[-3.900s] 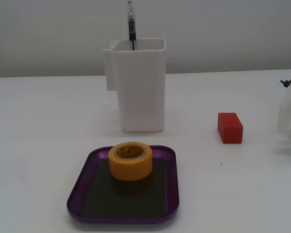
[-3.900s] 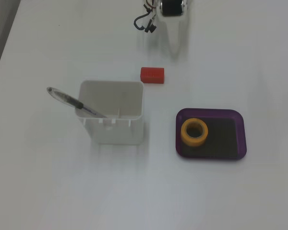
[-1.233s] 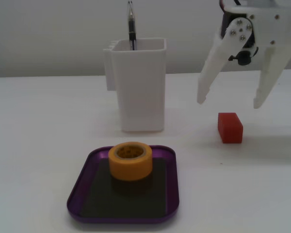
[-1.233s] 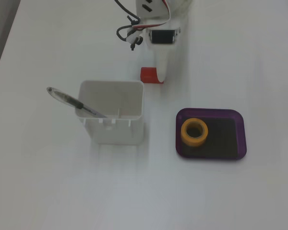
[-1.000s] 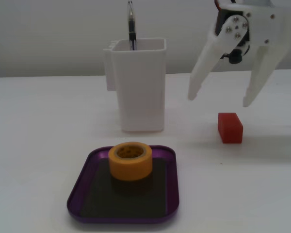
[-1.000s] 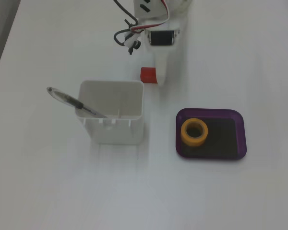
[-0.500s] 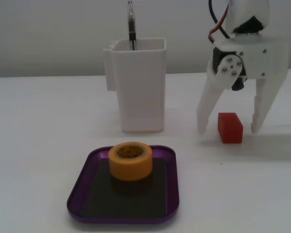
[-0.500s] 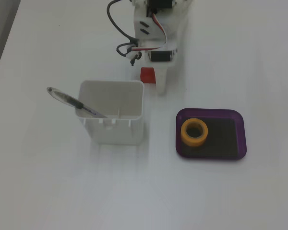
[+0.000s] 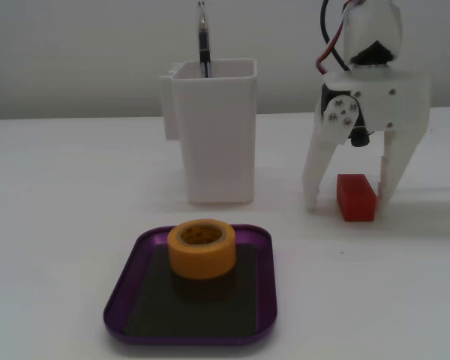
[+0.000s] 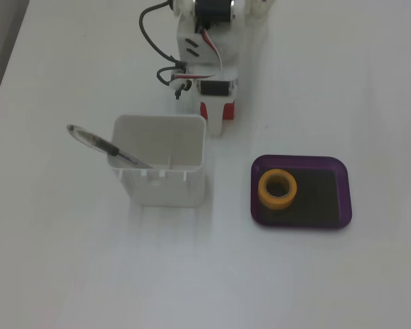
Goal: Pick up the red cube and place it in the box.
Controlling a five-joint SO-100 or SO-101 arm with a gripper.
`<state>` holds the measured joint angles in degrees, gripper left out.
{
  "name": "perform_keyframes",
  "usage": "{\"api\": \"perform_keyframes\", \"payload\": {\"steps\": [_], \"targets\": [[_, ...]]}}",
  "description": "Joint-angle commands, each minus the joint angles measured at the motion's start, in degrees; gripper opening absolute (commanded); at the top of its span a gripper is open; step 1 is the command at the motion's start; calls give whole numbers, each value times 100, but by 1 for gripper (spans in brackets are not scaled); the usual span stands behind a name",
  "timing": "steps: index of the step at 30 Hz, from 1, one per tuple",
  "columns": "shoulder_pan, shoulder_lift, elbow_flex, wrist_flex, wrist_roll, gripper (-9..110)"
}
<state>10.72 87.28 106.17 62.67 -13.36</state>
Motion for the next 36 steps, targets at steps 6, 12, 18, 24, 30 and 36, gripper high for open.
{"api": "perform_keyframes", "payload": {"steps": [6, 12, 18, 24, 30, 36], "targets": [[-26, -9, -70, -44, -18, 8], [-44, 88, -132, 35, 35, 0], [-44, 501, -360, 53, 35, -1], [-352, 1485, -369, 123, 44, -1], [-1327, 2408, -369, 510, 624, -1], [-2610, 2681, -369, 510, 1336, -1]]}}
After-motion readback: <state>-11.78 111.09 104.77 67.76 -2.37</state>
